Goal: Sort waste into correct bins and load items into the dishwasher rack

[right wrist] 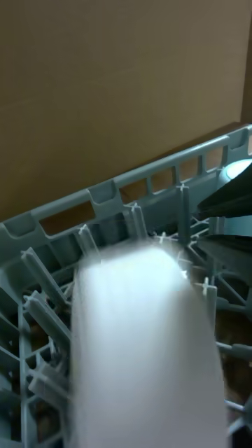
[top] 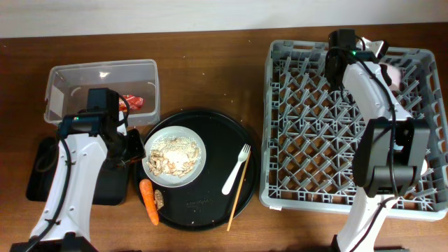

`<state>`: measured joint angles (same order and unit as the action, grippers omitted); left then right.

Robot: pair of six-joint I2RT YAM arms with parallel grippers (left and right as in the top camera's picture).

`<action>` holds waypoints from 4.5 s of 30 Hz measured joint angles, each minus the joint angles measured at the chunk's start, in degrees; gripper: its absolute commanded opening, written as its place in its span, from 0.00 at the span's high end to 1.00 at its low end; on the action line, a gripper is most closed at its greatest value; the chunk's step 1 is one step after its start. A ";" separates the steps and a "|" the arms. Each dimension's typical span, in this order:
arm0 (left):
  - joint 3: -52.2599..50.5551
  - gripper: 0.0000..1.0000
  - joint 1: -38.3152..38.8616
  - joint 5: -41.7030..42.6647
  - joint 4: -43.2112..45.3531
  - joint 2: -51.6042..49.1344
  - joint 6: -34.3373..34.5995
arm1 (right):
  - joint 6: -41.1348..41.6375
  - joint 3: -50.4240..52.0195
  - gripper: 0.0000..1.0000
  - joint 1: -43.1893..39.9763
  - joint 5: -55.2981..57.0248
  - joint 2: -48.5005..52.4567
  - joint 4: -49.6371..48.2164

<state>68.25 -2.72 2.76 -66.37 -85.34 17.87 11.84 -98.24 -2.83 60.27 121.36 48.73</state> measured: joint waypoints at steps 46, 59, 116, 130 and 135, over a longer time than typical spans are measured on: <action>0.00 0.41 11.34 0.20 1.84 0.00 -1.62 | 0.00 0.63 0.01 21.68 -74.73 -28.28 34.03; 0.00 0.38 -4.31 -2.19 -2.01 0.00 -1.77 | 24.46 0.81 0.01 44.24 -68.43 -12.55 23.47; 0.00 0.38 -5.14 -2.19 -2.10 0.00 -1.77 | 37.83 13.92 0.96 43.69 -65.70 -1.49 7.56; 0.00 0.37 -5.14 -2.19 -2.19 0.00 -1.77 | 26.84 6.29 0.96 36.50 -59.95 -17.49 20.02; 0.00 0.38 -5.14 -2.19 -2.19 0.00 -1.77 | 26.47 6.47 0.96 28.89 -56.15 -19.08 25.66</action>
<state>68.25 -7.86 0.58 -68.55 -85.34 16.10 38.30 -91.77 26.06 4.12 102.28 74.39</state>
